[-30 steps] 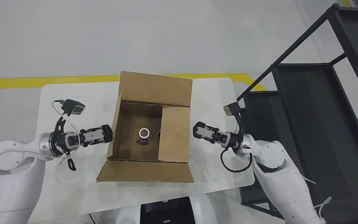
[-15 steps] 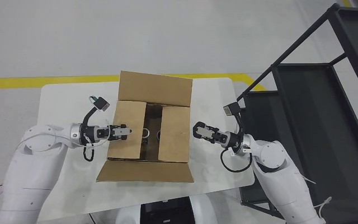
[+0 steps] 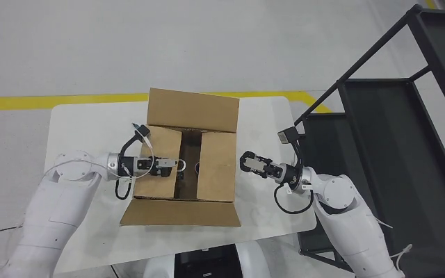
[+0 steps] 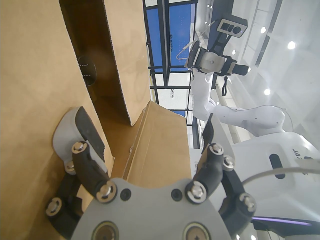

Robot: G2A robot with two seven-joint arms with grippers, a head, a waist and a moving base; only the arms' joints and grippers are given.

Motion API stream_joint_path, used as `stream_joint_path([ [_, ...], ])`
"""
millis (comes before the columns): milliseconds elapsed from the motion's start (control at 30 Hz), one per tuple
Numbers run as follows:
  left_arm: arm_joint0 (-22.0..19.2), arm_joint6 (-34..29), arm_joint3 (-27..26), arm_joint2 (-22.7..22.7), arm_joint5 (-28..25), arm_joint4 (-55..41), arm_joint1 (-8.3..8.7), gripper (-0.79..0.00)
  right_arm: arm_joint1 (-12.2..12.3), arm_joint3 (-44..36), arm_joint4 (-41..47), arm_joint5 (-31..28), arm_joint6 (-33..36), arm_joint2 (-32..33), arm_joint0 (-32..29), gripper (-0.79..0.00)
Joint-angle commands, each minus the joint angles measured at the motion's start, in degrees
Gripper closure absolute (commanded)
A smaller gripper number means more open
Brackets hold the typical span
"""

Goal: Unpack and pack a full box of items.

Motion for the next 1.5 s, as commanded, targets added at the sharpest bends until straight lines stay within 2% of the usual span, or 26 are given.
stream_joint_path([
  [0, 0.0, 0.3, -0.6, -0.3, -1.0, -1.4, -0.02, -0.785, 0.0, 0.0, 0.0, 0.0, 0.0, 0.0, 0.0, -0.785],
  [167, 1.6, 1.1, -5.5, -4.0, -4.6, -7.6, 0.44, -0.785, 0.0, 0.0, 0.0, 0.0, 0.0, 0.0, 0.0, -0.785],
  [400, 7.5, 3.9, -12.3, -15.4, -7.4, -13.7, 2.27, -0.785, 0.0, 0.0, 0.0, 0.0, 0.0, 0.0, 0.0, -0.785],
  [533, 11.2, 7.0, -13.0, -22.6, -9.3, -14.7, 3.19, -0.785, 0.0, 0.0, 0.0, 0.0, 0.0, 0.0, 0.0, -0.785],
  [633, 12.1, 6.9, -12.3, -24.7, -7.0, -15.6, 3.58, -0.785, 0.0, 0.0, 0.0, 0.0, 0.0, 0.0, 0.0, -0.785],
  [733, 10.7, 6.9, -10.8, -25.1, -5.7, -14.3, 3.78, -0.785, 0.0, 0.0, 0.0, 0.0, 0.0, 0.0, 0.0, -0.785],
  [900, 7.4, 6.5, -7.3, -23.2, -5.9, -13.3, 3.61, -0.785, 0.0, 0.0, 0.0, 0.0, 0.0, 0.0, 0.0, -0.785],
  [1300, 7.5, 7.3, -7.2, -23.2, -6.0, -12.0, 3.65, -0.785, 0.0, 0.0, 0.0, 0.0, 0.0, 0.0, 0.0, -0.785],
  [1400, 6.6, 10.6, -6.7, -23.3, -10.3, -7.6, 3.63, -0.785, 0.0, 0.0, 0.0, 0.0, 0.0, 0.0, 0.0, -0.785],
  [1467, 5.0, 12.0, -4.4, -22.3, -12.6, -6.1, 3.44, -0.785, 0.0, 0.0, 0.0, 0.0, 0.0, 0.0, 0.0, -0.785],
])
